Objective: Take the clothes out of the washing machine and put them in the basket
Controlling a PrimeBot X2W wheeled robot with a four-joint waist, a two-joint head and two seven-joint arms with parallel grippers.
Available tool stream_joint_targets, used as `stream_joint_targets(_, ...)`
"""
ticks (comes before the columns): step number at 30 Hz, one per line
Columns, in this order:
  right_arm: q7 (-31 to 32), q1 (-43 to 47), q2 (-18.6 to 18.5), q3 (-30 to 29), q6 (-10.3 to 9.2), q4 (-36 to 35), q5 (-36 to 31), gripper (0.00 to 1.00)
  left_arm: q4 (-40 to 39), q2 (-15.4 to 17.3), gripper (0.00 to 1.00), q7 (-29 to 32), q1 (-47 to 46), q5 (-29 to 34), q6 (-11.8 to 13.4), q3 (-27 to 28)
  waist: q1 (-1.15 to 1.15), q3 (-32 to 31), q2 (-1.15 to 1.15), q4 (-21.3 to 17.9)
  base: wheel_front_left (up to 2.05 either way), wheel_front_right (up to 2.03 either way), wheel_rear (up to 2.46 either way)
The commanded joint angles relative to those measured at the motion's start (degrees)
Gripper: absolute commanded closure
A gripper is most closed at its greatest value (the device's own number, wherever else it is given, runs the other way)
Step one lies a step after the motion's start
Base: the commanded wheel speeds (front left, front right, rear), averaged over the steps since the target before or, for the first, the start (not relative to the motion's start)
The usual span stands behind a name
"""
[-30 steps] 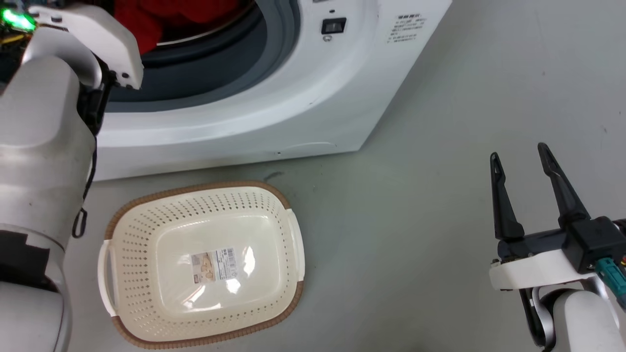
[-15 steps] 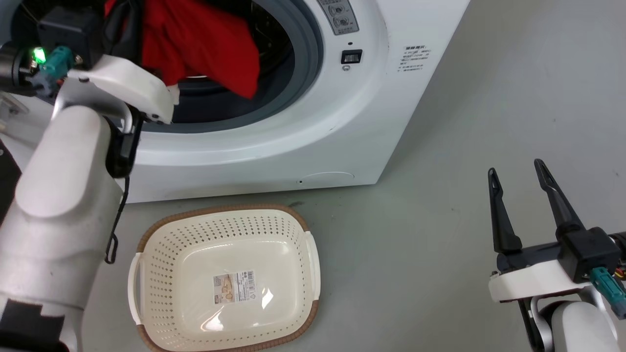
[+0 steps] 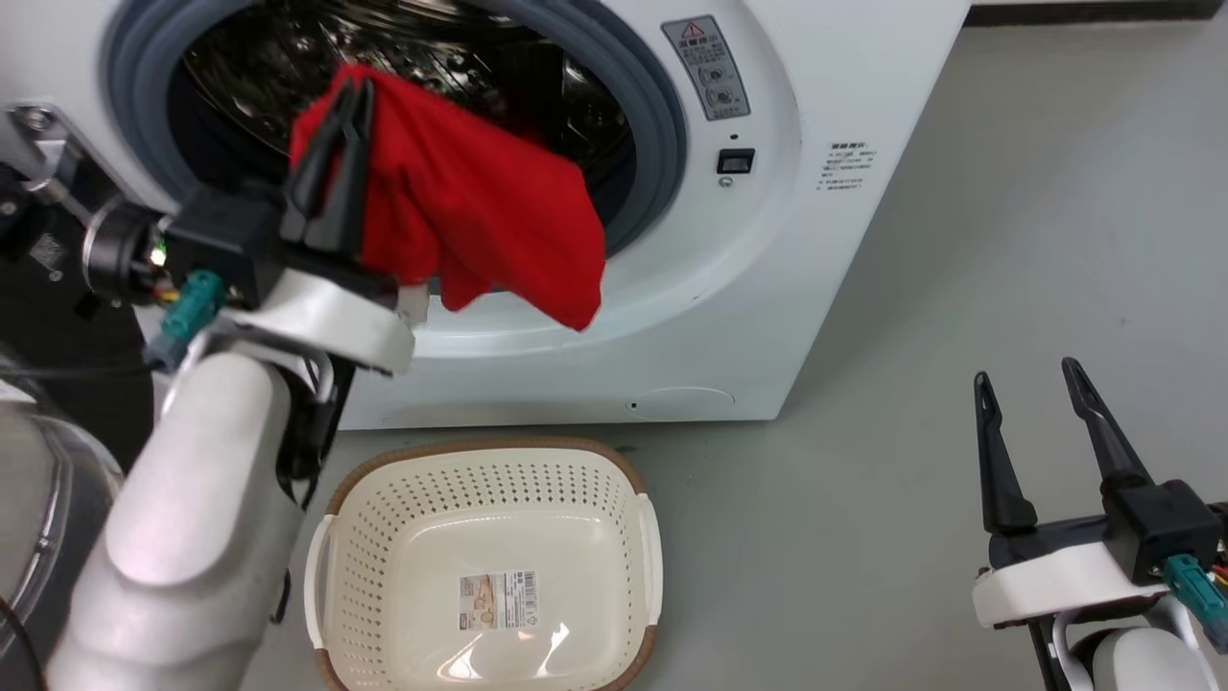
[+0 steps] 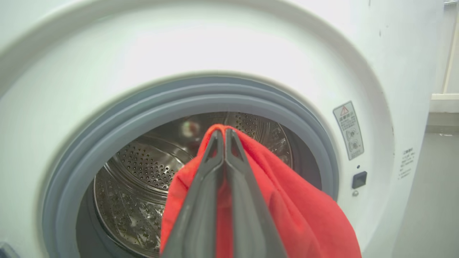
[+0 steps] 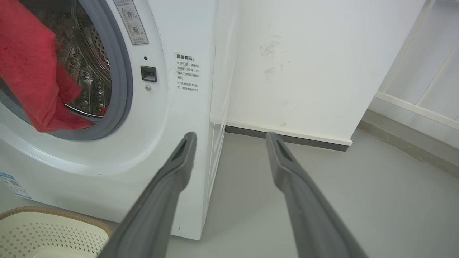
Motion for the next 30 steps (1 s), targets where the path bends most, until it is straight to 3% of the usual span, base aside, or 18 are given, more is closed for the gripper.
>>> stream_joint_targets(1, -0.14, 0.49, 0.1, -0.09, -0.04, 0.15, 0.08, 0.0, -0.22, -0.05, 1.0, -0.14, 1.58, 0.09, -0.27, -0.14, 0.01, -0.9, 0.0, 0.74, 0.0, 0.0, 0.0)
stream_joint_targets(12, -0.14, 1.97, 0.1, -0.62, -0.04, -0.24, 0.34, 0.0, -8.28, 2.91, 1.0, 4.27, 15.65, -1.61, -0.52, -3.21, 0.01, -2.38, 0.0, 2.16, 0.0, 0.0, 0.0)
stream_joint_targets(17, -0.14, 2.08, 0.09, -1.09, -0.04, -0.51, -0.02, 0.0, -8.45, 3.59, 1.0, 6.56, 20.81, -2.68, -1.05, -4.82, 0.01, -1.3, 0.0, 2.15, 0.0, 0.0, 0.0)
stream_joint_targets(24, -0.14, 0.75, 0.09, -1.32, -0.04, -1.02, -0.76, 0.0, 0.03, 2.61, 1.0, 8.79, 23.47, -3.88, -2.38, -7.66, 0.01, 0.86, 0.0, 1.18, 0.0, 0.0, 0.0)
stream_joint_targets(30, -0.14, -0.09, 0.09, -1.72, -0.04, -1.8, -1.79, 0.0, 12.38, 0.06, 1.0, 7.13, 19.45, -3.44, -3.56, -9.47, 0.01, 4.6, 0.0, 0.13, 0.0, 0.0, 0.0)
